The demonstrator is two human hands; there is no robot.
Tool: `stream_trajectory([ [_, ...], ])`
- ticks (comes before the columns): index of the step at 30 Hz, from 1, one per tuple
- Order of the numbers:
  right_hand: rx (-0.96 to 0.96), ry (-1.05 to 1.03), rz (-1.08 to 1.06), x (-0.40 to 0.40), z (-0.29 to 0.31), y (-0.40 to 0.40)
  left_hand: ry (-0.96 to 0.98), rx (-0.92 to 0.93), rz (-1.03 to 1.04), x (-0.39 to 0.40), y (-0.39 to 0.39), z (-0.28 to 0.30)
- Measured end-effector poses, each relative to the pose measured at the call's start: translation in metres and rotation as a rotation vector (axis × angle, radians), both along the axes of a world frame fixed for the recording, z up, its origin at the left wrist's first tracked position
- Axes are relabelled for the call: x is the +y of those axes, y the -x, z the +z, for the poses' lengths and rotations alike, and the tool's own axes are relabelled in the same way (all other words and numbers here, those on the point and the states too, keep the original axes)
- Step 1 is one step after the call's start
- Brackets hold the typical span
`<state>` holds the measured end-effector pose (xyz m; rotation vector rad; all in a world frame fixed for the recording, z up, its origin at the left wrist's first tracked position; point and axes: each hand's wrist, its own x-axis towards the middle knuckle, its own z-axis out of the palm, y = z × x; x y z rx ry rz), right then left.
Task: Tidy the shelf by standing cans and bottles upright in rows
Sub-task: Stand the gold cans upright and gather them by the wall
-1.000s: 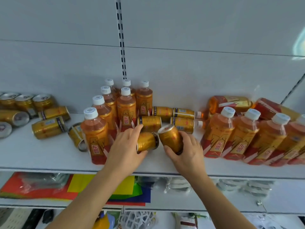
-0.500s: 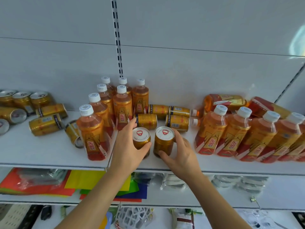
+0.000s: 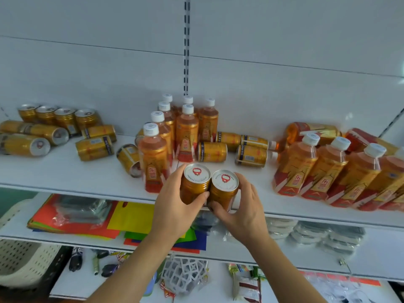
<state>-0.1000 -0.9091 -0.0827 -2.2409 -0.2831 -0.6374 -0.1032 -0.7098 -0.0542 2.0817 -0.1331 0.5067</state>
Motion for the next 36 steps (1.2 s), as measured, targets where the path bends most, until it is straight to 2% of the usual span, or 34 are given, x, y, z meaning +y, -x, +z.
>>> stream_trajectory([
  [6, -0.14, -0.007, 0.048, 0.085, 0.021, 0.032, 0.013, -0.075, 0.033, 0.083, 0.043, 0.008],
  [17, -0.041, 0.012, 0.206, 0.316, 0.022, 0.077, -0.02, -0.019, 0.238, 0.306, 0.116, 0.009],
  [25, -0.002, 0.066, 0.222, 0.435, 0.03, 0.029, -0.045, 0.044, 0.346, 0.416, 0.077, 0.019],
  [32, 0.05, 0.032, 0.196, 0.514, 0.02, -0.052, -0.275, 0.094, 0.381, 0.497, -0.002, 0.025],
  [36, 0.03, 0.07, 0.173, 0.539, 0.017, -0.086, -0.604, 0.016, 0.433, 0.53, -0.043, 0.025],
])
